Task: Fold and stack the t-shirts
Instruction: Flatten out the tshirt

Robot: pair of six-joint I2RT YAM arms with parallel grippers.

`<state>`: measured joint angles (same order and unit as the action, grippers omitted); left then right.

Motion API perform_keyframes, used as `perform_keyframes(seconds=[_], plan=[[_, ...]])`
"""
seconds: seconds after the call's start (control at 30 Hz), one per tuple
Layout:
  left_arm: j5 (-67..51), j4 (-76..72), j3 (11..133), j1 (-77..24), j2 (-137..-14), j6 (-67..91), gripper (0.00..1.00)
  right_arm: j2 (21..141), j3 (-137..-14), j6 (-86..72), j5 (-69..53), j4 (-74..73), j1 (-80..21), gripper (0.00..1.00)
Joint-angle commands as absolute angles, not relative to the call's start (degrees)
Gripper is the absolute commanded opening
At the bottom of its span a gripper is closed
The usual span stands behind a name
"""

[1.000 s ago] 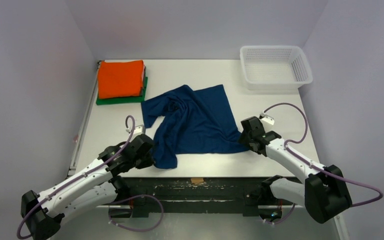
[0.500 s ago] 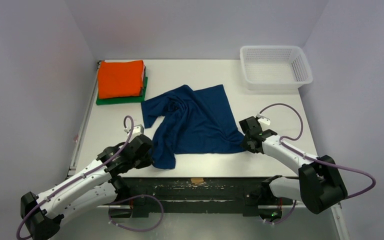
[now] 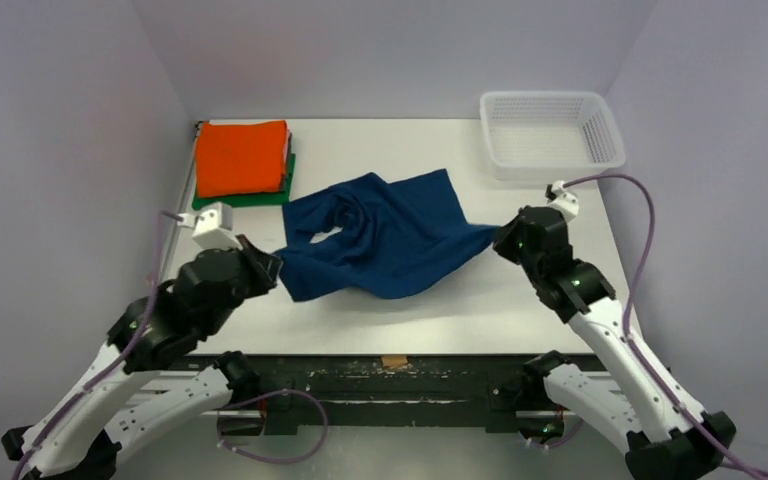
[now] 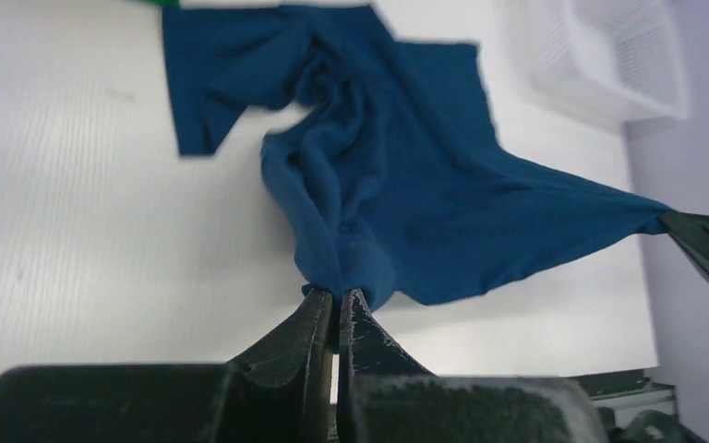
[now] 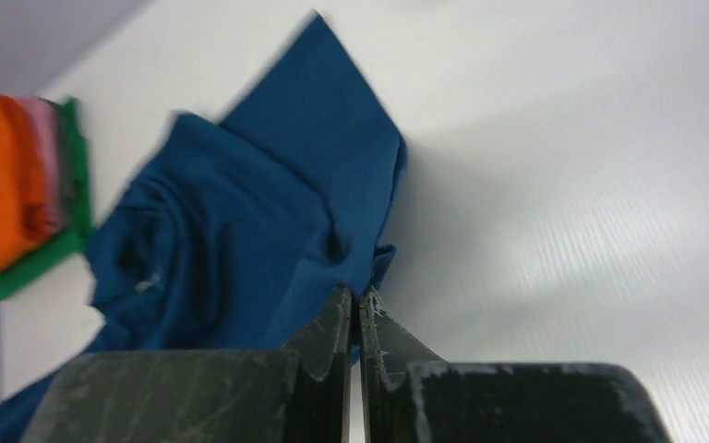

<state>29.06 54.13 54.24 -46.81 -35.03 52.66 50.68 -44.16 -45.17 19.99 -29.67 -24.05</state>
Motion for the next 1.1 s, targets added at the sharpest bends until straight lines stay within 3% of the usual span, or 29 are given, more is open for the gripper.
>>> perform_keyframes(seconds=[0.0,0.23,0.43,0.57,0.73,1.0,1.07], plan=[[34.5,49.7,69.1,-46.9,-32.2,39.9,0.0,42.7,-55.4,-41.1,23.9,-31.5,-24.2,0.0],[24.6,46.1,92.7,-46.9,-34.2,26.0,0.0,38.3,-75.6,-33.9,23.5,-35.6,-24.2,0.0],[9.2,53.1,118.8,-46.9,-44.4,20.3,0.0,39.1,-90.7,-29.7,14.9,-38.3,-24.1,0.0],[8.4,58.7,132.3,-46.9,-50.4,18.5,0.0,40.6,-99.1,-27.1,15.2,-40.5,-24.2,0.0],[17.0,55.3,132.0,-46.9,-51.9,16.2,0.0,41.8,-99.9,-26.4,20.4,-39.4,-24.1,0.0],[48.4,43.5,124.2,-46.2,-64.8,4.6,0.0,50.9,-92.9,-25.8,35.7,-37.2,-24.2,0.0],[45.3,44.0,122.1,-38.8,-69.0,7.1,0.0,54.7,-89.0,-26.1,41.9,-35.3,-24.0,0.0]])
